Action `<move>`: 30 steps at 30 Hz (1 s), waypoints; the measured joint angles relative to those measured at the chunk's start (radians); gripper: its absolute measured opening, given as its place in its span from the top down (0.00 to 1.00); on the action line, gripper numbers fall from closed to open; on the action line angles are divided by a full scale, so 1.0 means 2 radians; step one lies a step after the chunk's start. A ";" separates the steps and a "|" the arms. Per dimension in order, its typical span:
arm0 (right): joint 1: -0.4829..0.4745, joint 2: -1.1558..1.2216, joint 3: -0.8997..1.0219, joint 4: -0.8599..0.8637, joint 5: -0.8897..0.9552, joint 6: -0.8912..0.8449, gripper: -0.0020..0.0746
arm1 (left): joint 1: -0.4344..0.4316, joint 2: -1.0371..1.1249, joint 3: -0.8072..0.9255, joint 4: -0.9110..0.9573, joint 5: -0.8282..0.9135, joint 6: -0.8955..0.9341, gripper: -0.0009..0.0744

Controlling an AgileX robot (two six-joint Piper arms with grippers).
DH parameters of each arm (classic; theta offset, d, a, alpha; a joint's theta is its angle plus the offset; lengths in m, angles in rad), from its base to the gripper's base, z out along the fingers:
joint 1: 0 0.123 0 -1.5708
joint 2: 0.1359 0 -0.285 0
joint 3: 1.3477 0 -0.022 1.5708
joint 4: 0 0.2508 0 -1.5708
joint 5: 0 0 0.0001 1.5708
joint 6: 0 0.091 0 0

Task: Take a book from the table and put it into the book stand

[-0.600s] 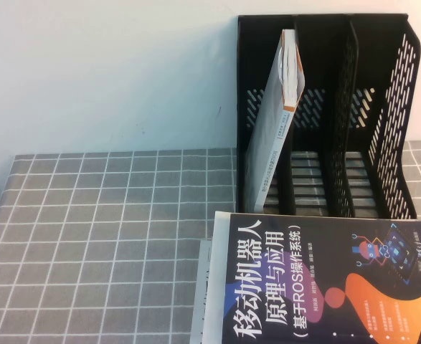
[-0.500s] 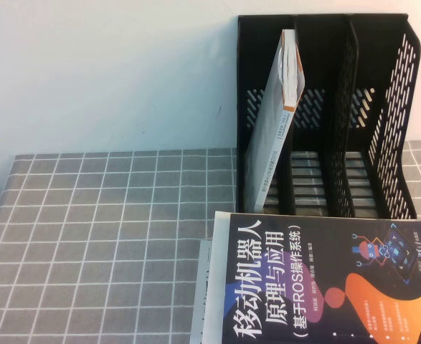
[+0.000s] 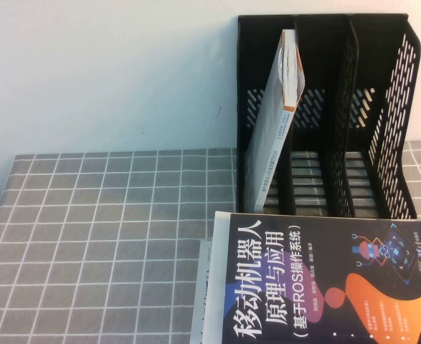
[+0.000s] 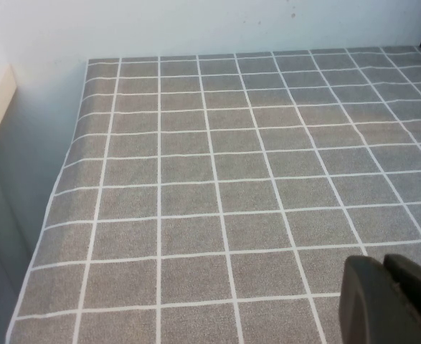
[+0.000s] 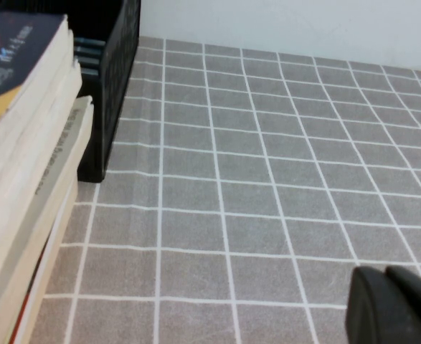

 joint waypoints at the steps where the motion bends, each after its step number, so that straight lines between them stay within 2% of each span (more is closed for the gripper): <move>1: 0.000 0.000 0.000 0.000 0.000 0.000 0.98 | 0.000 0.000 0.000 0.000 0.000 0.000 0.99; 22: 0.000 0.000 0.001 0.023 -0.016 0.000 0.98 | 0.000 0.000 0.001 0.000 -0.019 0.001 0.99; 26: 0.000 0.000 0.004 0.023 -0.102 0.000 0.98 | 0.000 0.000 0.003 0.003 -0.107 0.005 0.99; 30: 0.000 0.000 0.004 0.023 -0.267 0.001 0.98 | 0.000 0.000 0.003 0.003 -0.242 0.011 0.99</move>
